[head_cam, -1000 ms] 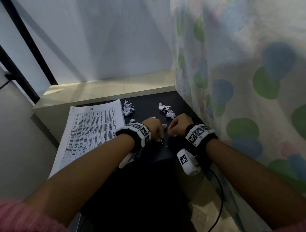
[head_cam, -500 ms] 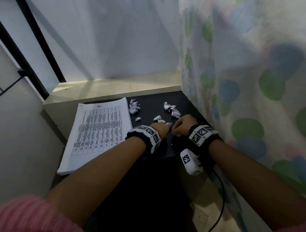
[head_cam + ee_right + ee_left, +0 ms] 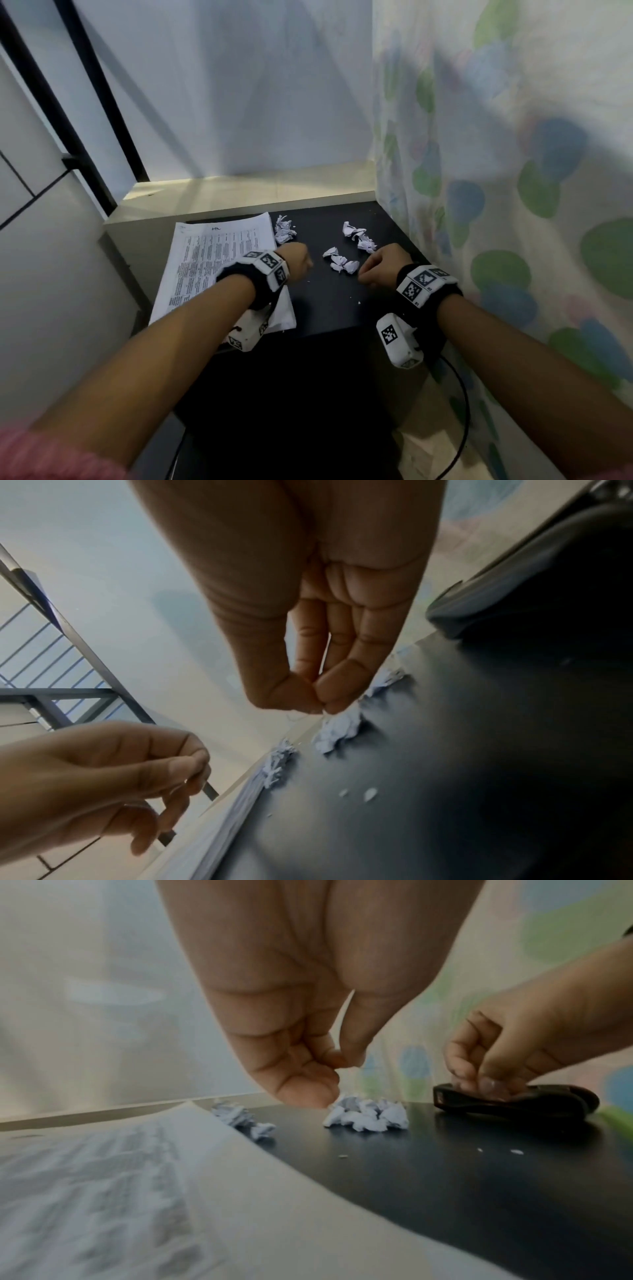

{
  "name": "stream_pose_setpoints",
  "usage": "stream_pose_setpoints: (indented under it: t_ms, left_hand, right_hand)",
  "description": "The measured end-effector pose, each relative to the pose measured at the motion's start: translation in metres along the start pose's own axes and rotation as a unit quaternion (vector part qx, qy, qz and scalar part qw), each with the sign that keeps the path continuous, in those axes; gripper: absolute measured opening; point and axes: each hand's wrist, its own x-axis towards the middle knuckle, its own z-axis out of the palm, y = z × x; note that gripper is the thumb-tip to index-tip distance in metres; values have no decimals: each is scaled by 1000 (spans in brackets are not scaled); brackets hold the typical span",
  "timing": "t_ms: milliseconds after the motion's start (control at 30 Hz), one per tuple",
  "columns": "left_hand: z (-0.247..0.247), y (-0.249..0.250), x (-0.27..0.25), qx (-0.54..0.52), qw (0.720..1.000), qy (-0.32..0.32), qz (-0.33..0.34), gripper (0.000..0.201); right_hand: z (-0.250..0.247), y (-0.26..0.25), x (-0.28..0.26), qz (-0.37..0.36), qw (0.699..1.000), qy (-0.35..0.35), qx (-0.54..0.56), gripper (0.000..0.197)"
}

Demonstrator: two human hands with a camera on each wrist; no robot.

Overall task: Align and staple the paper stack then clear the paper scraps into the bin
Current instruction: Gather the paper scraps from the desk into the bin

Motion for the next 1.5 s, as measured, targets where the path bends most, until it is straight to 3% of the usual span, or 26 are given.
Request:
stream_pose_setpoints:
  t_ms: [133,267,533,800,900,1000,1267,1500]
  left_hand:
    - [-8,-38,-35,-23,999,41,-23,23]
    - [-8,-85,-72,-48,996,43,-61,19]
    - [15,-189,-153,-117,974,89,-173,16]
    - [67,-258,-208,-166,947,41,-274,31]
    - [87,-275,-214,-166,939,25,-300,32]
    - [112,-291,-211,-173,939,-5,-297,31]
    - [186,-313,-192,-210,930,-65,-294,32]
    - [208,-316,-177,-213,923,-78,-311,30]
  right_hand:
    - [29,-26,-10,-38,998,-42,37,28]
    - [73,-64,-29,-61,992,-93,60,16]
    - [163,-154,-73,-116,970,-186,106,24]
    - [263,-204,-118,-187,952,-232,65,26]
    - [294,-207,-125,-199,951,-236,21,3]
    - [318,-199,-124,-186,947,-263,-16,14]
    - [383,-161,-102,-119,958,-251,-64,9]
    - [422,-132,-84,-66,955,-280,-80,16]
